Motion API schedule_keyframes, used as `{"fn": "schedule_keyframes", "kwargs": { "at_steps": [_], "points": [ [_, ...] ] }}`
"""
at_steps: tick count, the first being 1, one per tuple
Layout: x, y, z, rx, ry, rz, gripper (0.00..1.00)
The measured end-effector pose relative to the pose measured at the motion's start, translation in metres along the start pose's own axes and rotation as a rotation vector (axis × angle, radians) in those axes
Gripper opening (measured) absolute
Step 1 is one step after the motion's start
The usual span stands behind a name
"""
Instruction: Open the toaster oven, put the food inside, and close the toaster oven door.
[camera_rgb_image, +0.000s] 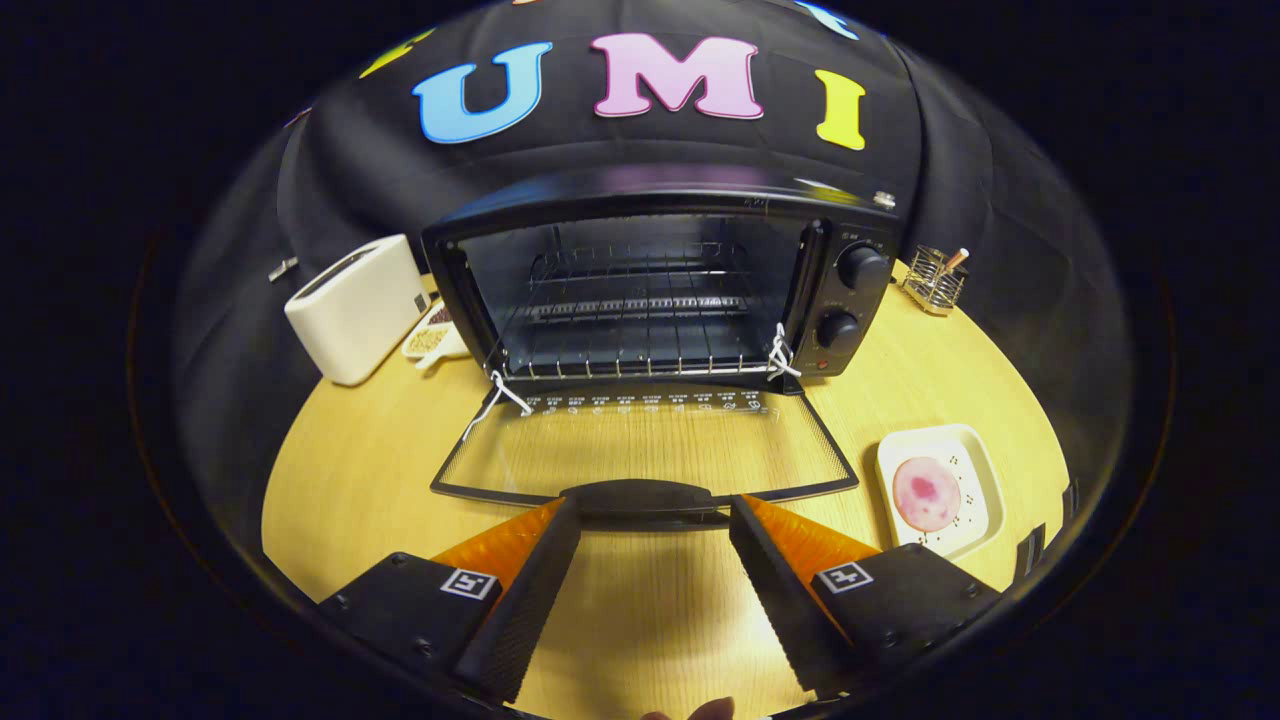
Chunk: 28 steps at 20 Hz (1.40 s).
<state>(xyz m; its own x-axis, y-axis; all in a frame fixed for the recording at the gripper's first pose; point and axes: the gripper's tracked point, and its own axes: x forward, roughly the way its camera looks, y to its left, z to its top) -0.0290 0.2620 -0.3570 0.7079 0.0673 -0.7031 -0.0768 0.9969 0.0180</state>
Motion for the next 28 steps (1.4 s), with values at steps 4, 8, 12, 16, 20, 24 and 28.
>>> {"fn": "schedule_keyframes", "kwargs": {
  "at_steps": [4, 8, 12, 16, 20, 24, 28],
  "points": [
    [-0.001, -0.001, -0.013, -0.015, 0.031, 0.026, 1.0],
    [-0.016, -0.008, 0.006, -0.031, -0.024, 0.068, 0.99],
    [-0.039, -0.027, 0.035, -0.083, -0.132, 0.105, 0.99],
    [-0.053, -0.051, 0.048, -0.113, -0.18, 0.129, 0.99],
    [-0.055, -0.098, 0.041, -0.064, -0.098, 0.13, 0.98],
    [-0.051, -0.172, 0.036, -0.032, -0.025, 0.085, 0.98],
    [-0.039, -0.238, 0.023, 0.043, 0.098, 0.069, 1.0]
  ]
}}
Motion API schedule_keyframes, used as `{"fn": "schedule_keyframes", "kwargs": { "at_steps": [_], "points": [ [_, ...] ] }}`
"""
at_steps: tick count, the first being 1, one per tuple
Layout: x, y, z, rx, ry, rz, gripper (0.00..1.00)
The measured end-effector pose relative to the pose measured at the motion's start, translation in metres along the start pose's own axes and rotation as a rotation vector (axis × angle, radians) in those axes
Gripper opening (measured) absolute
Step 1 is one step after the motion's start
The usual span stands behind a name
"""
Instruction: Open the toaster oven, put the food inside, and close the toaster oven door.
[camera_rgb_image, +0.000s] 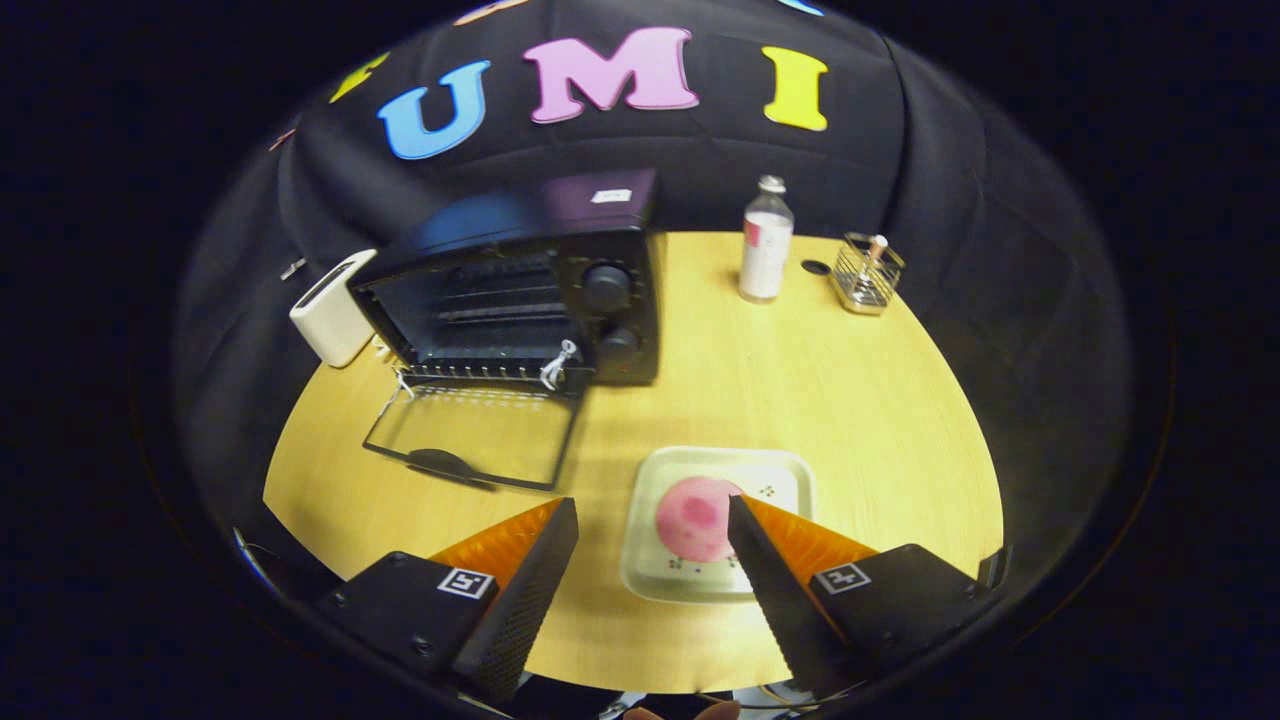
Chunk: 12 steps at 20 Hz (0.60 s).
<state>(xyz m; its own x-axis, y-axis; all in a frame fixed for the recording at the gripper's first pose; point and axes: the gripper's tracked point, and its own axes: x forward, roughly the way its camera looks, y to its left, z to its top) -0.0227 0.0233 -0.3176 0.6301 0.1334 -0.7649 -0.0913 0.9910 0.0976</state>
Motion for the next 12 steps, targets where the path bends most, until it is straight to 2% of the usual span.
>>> {"fn": "schedule_keyframes", "kwargs": {
  "at_steps": [4, 6, 8, 9, 10, 11, 12],
  "points": [
    [0.019, -0.062, -0.019, 0.05, 0.128, -0.035, 1.0],
    [0.032, -0.079, -0.03, 0.096, 0.197, -0.018, 0.96],
    [0.044, -0.09, -0.04, 0.147, 0.269, 0.01, 0.84],
    [0.049, -0.094, -0.043, 0.164, 0.297, 0.016, 0.71],
    [0.056, -0.098, -0.047, 0.169, 0.321, 0.016, 0.64],
    [0.061, -0.1, -0.052, 0.167, 0.345, 0.019, 0.53],
    [0.065, -0.101, -0.055, 0.159, 0.364, 0.025, 0.51]
  ]
}}
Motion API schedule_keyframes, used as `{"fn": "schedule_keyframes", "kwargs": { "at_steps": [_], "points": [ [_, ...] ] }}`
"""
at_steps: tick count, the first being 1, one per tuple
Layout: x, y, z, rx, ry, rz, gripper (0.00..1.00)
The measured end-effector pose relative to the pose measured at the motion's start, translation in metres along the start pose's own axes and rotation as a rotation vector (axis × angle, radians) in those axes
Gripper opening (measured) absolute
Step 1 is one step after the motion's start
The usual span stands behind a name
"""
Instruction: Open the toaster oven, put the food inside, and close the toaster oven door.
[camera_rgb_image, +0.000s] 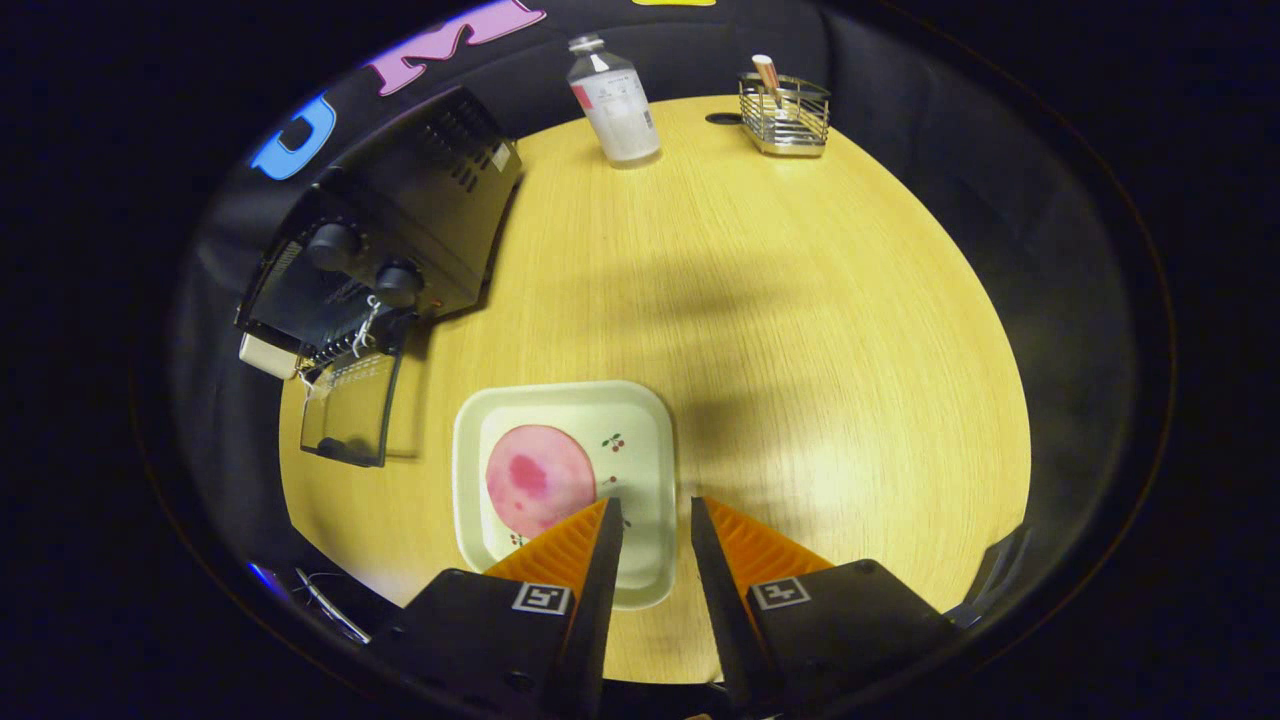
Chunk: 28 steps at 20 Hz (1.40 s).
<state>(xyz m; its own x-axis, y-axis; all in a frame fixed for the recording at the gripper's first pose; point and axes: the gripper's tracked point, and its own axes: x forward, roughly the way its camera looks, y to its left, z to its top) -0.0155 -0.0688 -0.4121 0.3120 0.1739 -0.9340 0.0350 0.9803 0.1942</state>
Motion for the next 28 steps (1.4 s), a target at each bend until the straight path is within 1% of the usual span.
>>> {"fn": "schedule_keyframes", "kwargs": {
  "at_steps": [1, 3, 4, 5, 6, 8, 9, 11, 12, 15, 16, 17, 20, 22, 23, 25, 28],
  "points": [
    [0.006, -0.001, -0.003, -0.01, 0.016, 0.0, 0.45],
    [0.011, -0.002, -0.009, -0.022, 0.054, 0.0, 0.38],
    [0.009, -0.002, -0.002, -0.011, 0.04, 0.007, 0.37],
    [0.012, -0.002, -0.005, -0.003, 0.054, 0.008, 0.35],
    [0.011, -0.003, -0.004, 0.009, 0.054, 0.009, 0.35],
    [0.012, -0.009, -0.004, 0.006, 0.058, -0.007, 0.33],
    [0.015, -0.01, -0.005, 0.004, 0.059, -0.005, 0.25],
    [0.012, -0.006, -0.007, 0.004, 0.062, -0.002, 0.14],
    [0.013, -0.007, -0.006, 0.001, 0.067, 0.01, 0.15],
    [0.014, -0.007, -0.004, 0.016, 0.064, 0.052, 0.1],
    [0.014, -0.005, -0.007, 0.041, 0.064, 0.074, 0.09],
    [0.013, -0.002, -0.008, 0.068, 0.074, 0.111, 0.06],
    [0.013, -0.001, -0.008, 0.157, 0.043, 0.176, 0.06],
    [0.01, 0.003, -0.01, 0.258, 0.025, 0.237, 0.06],
    [0.009, 0.005, -0.012, 0.302, 0.021, 0.253, 0.06],
    [0.008, 0.005, -0.014, 0.367, 0.003, 0.264, 0.06],
    [0.001, 0.009, -0.019, 0.43, -0.011, 0.27, 0.06]
  ]
}}
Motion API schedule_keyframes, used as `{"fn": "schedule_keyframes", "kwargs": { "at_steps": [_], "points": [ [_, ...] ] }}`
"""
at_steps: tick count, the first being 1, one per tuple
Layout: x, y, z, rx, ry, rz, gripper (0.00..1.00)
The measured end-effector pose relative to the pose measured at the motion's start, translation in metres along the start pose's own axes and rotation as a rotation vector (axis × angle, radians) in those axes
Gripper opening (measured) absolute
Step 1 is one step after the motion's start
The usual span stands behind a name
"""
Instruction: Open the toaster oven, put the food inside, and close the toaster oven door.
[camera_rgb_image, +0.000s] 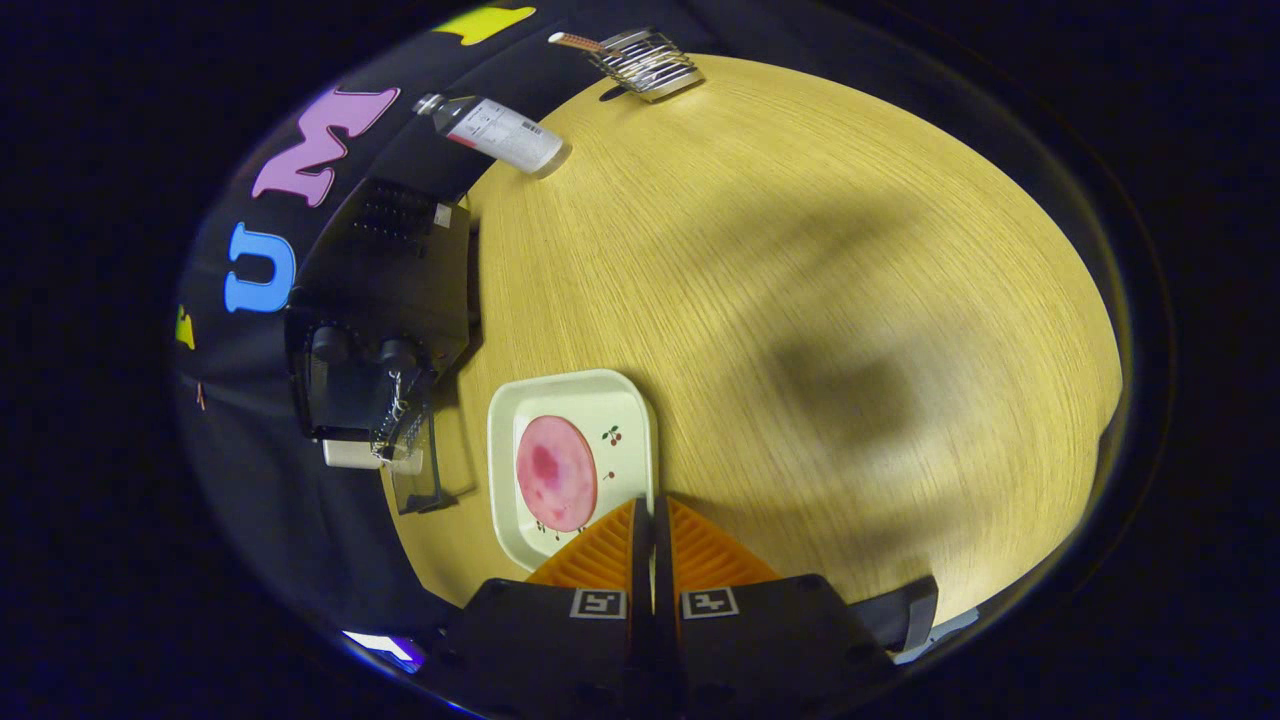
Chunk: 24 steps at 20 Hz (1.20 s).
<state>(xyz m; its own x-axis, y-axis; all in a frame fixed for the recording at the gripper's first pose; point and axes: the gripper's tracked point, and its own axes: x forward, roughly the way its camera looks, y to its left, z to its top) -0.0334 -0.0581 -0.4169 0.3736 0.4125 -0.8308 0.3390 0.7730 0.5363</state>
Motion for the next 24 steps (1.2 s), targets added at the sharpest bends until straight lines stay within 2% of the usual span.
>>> {"fn": "schedule_keyframes", "kwargs": {
  "at_steps": [5, 11, 16, 19, 24],
  "points": [
    [-0.008, 0.011, -0.016, 0.04, -0.019, 0.011, 0.06],
    [-0.019, 0.048, -0.035, 0.111, -0.056, 0.072, 0.06],
    [-0.024, 0.113, -0.055, 0.128, -0.094, 0.111, 0.06],
    [-0.011, 0.154, -0.067, 0.128, -0.112, 0.125, 0.06],
    [0.023, 0.214, -0.073, 0.208, -0.154, 0.146, 0.06]
  ]
}}
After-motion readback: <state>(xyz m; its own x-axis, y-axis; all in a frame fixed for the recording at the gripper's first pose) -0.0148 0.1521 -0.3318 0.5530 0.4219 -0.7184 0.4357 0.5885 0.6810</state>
